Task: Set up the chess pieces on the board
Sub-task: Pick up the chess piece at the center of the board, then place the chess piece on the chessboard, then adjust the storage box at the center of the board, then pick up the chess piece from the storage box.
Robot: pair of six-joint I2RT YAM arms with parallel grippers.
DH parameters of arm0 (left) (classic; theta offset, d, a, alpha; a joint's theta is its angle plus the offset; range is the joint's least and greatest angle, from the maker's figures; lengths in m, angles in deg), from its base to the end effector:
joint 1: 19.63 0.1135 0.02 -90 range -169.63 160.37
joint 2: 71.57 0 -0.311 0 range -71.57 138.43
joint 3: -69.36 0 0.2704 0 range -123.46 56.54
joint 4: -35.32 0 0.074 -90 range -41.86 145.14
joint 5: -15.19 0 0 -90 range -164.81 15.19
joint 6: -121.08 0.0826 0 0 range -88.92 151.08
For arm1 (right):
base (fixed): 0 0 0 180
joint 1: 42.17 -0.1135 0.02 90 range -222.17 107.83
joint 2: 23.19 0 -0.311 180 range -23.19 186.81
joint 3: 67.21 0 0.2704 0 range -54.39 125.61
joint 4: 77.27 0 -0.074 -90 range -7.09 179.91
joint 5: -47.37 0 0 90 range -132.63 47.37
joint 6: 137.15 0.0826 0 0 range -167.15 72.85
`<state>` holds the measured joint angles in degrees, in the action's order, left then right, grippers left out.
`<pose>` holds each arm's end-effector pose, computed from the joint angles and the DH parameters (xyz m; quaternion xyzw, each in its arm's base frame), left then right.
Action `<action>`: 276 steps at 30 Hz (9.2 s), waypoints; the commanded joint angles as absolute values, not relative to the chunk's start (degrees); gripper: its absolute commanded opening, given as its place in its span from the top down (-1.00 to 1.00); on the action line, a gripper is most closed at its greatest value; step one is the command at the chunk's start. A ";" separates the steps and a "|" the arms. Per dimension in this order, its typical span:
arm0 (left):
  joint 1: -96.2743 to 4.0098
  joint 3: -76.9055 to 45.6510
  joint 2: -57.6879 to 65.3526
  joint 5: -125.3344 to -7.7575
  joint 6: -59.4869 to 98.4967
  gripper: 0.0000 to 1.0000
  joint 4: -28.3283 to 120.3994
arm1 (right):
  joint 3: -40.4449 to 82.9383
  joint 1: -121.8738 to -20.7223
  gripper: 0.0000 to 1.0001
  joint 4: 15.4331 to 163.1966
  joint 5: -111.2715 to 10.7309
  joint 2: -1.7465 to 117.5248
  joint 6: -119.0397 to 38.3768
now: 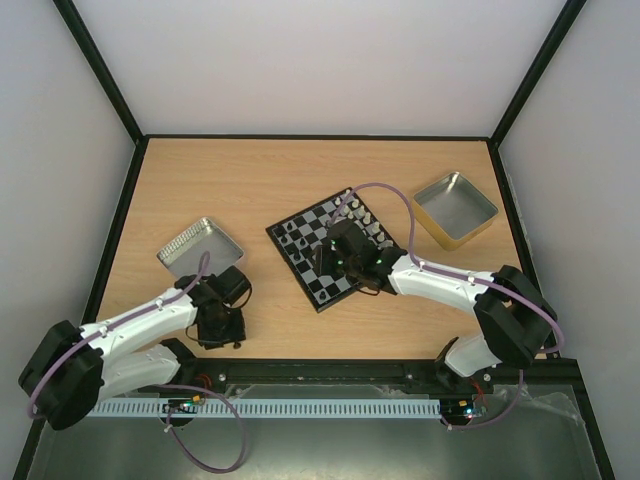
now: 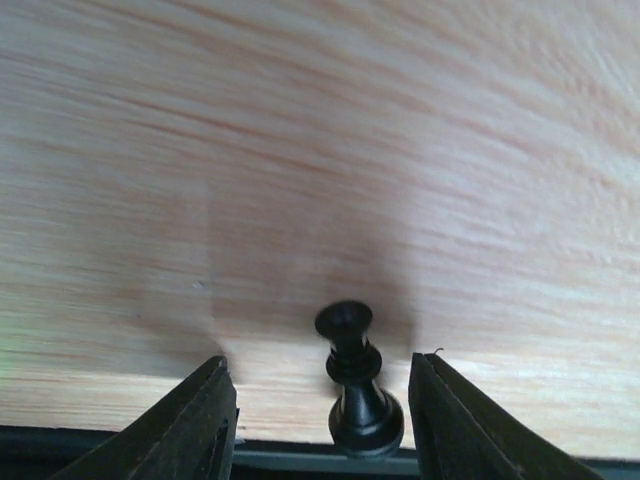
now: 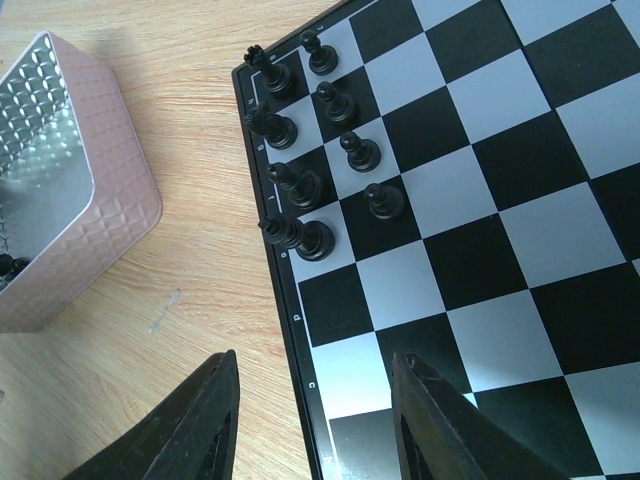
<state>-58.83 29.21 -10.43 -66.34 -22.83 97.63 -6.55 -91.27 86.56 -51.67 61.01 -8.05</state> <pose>0.1012 -0.0982 0.1344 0.1232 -0.9879 0.0930 0.0135 0.2234 0.2777 0.2155 -0.1120 0.8961 0.3460 0.2545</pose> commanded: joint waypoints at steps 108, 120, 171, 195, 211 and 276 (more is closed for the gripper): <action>-37.26 13.80 -24.44 -77.37 12.46 -0.99 56.22 | 15.05 -95.89 0.91 69.65 -38.32 76.97 -19.27; -37.06 14.32 -23.36 -77.18 12.25 -0.98 56.57 | 16.08 -97.69 0.87 67.08 -38.99 80.70 -20.17; -33.59 10.28 9.00 -64.54 7.75 -0.05 78.33 | 3.63 -94.57 0.07 73.24 -30.06 60.74 -11.59; -35.84 4.20 19.32 -69.55 -6.31 0.95 71.25 | 0.99 -93.99 0.09 73.47 -29.40 57.72 -11.11; -34.76 5.94 9.95 -79.33 -8.43 0.07 71.60 | 0.48 -93.98 0.09 74.10 -30.30 57.29 -9.12; -43.52 5.08 9.65 -81.08 3.22 0.84 80.16 | -1.96 -93.81 0.12 74.58 -25.71 53.07 -4.61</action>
<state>-39.82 4.80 13.35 -82.40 5.15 75.89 -0.72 -94.25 73.94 -31.32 55.74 -6.74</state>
